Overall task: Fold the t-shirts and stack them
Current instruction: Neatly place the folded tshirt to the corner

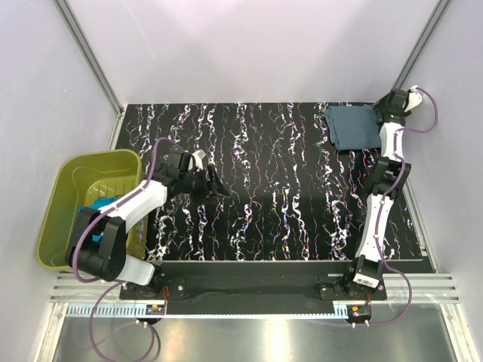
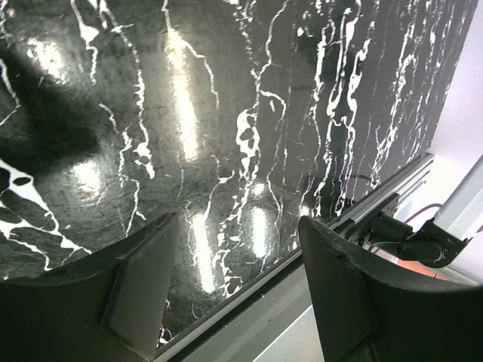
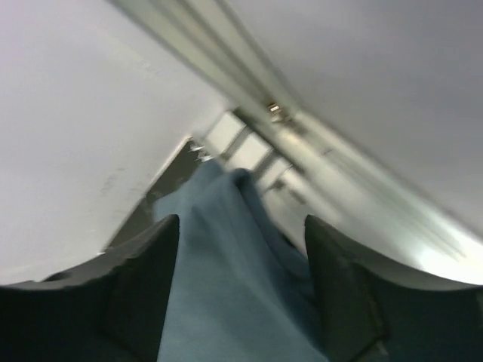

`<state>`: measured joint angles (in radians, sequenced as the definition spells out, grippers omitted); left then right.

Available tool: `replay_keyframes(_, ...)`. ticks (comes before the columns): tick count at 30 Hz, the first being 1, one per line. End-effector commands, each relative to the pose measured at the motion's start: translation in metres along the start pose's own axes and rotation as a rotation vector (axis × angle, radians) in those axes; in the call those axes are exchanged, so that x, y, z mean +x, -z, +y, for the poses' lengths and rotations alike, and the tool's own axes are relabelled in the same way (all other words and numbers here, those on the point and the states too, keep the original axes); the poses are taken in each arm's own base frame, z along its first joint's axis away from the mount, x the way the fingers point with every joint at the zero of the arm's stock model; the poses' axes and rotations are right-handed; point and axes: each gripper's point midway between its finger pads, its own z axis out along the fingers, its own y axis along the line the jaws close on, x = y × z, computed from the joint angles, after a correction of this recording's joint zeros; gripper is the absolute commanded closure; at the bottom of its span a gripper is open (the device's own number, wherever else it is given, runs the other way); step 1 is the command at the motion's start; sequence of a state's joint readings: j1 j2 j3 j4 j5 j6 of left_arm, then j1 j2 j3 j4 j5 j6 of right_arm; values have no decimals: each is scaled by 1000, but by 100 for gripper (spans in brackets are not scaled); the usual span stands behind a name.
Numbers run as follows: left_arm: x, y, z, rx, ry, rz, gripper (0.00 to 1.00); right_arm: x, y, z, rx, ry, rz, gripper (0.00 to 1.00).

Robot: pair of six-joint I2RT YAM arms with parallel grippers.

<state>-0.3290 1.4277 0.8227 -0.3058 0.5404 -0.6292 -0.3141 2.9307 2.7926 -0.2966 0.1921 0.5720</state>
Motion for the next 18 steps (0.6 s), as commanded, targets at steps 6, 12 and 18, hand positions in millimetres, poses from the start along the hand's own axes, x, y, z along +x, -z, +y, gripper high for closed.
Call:
replay_keyframes(6,-7,37,-46,92,-75,-126,30,-143,90,26,-10,152,-112,19)
replay_keyframes(12,19,69,-56,169,-52,-187,24,-105,187,99,-86,234,94,10)
replay_keyframes(18,52,86,-51,269,35,-235,20,5,290,133,-154,352,437,1)
